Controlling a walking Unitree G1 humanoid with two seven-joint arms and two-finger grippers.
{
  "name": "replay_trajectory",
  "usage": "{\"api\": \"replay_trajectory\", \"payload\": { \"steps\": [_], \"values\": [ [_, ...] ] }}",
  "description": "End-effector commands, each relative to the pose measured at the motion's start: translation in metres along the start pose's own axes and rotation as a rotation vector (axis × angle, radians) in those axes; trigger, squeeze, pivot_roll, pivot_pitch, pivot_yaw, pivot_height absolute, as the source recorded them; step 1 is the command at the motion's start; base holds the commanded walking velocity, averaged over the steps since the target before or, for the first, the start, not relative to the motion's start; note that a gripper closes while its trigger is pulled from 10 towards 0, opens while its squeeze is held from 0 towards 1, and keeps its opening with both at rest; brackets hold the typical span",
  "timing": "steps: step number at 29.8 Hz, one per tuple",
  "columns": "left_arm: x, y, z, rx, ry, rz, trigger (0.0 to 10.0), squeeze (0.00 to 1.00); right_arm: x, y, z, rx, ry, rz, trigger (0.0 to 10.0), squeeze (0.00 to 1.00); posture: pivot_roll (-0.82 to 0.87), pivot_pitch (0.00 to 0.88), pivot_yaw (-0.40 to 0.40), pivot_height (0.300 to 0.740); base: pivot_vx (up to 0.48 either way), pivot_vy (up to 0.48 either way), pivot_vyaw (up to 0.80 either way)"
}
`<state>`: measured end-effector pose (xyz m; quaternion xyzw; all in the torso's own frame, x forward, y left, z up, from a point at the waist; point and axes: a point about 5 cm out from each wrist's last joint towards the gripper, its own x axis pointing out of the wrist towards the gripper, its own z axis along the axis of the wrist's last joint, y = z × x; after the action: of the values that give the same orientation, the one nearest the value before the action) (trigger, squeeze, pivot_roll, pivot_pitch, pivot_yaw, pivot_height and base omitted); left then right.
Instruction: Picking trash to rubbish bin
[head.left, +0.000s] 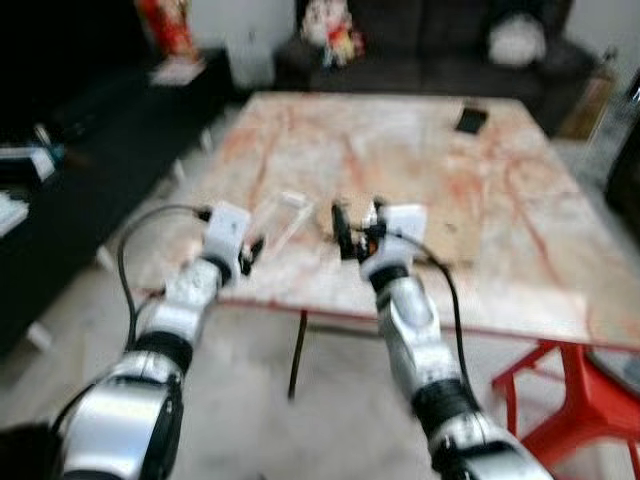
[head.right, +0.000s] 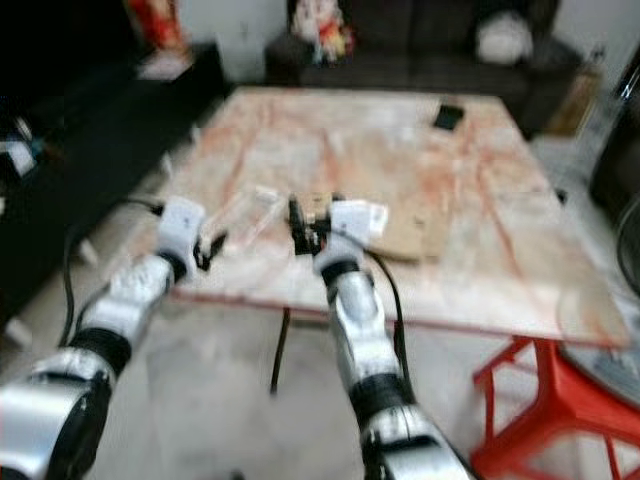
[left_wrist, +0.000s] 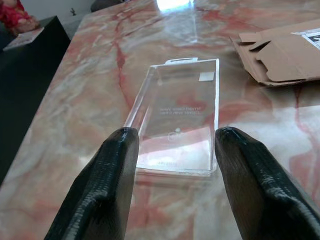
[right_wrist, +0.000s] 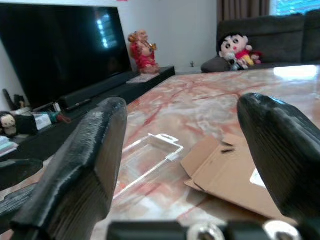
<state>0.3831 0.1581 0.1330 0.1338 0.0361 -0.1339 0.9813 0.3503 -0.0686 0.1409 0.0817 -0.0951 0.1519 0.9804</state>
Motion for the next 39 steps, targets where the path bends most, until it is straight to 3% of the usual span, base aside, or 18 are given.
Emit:
{"api": "replay_trajectory", "payload": {
  "steps": [1, 8, 23, 39],
  "values": [
    [0.001, 0.002, 0.004, -0.003, -0.029, 0.024, 10.0, 0.00, 0.003, 0.002, 0.005, -0.004, -0.014, 0.009, 10.0, 0.00, -0.04, 0.036, -0.007, 0.740, 0.000, 0.000, 0.00],
    [-0.001, 0.011, 0.010, -0.007, -0.074, 0.101, 10.0, 0.00, 0.003, 0.003, 0.005, -0.004, -0.013, 0.015, 10.0, 0.00, -0.04, 0.036, -0.007, 0.740, 0.000, 0.000, 0.00],
    [-0.001, 0.013, 0.013, 0.011, -0.098, 0.116, 10.0, 0.00, 0.003, 0.004, 0.005, -0.012, -0.008, 0.029, 10.0, 0.00, -0.04, 0.024, -0.008, 0.740, 0.022, 0.000, 0.00],
    [-0.001, 0.011, 0.013, 0.013, -0.107, 0.109, 10.0, 0.00, 0.003, 0.005, 0.004, -0.016, -0.004, 0.034, 10.0, 0.00, -0.04, 0.000, -0.007, 0.740, 0.276, 0.000, 0.00]
  ]
}}
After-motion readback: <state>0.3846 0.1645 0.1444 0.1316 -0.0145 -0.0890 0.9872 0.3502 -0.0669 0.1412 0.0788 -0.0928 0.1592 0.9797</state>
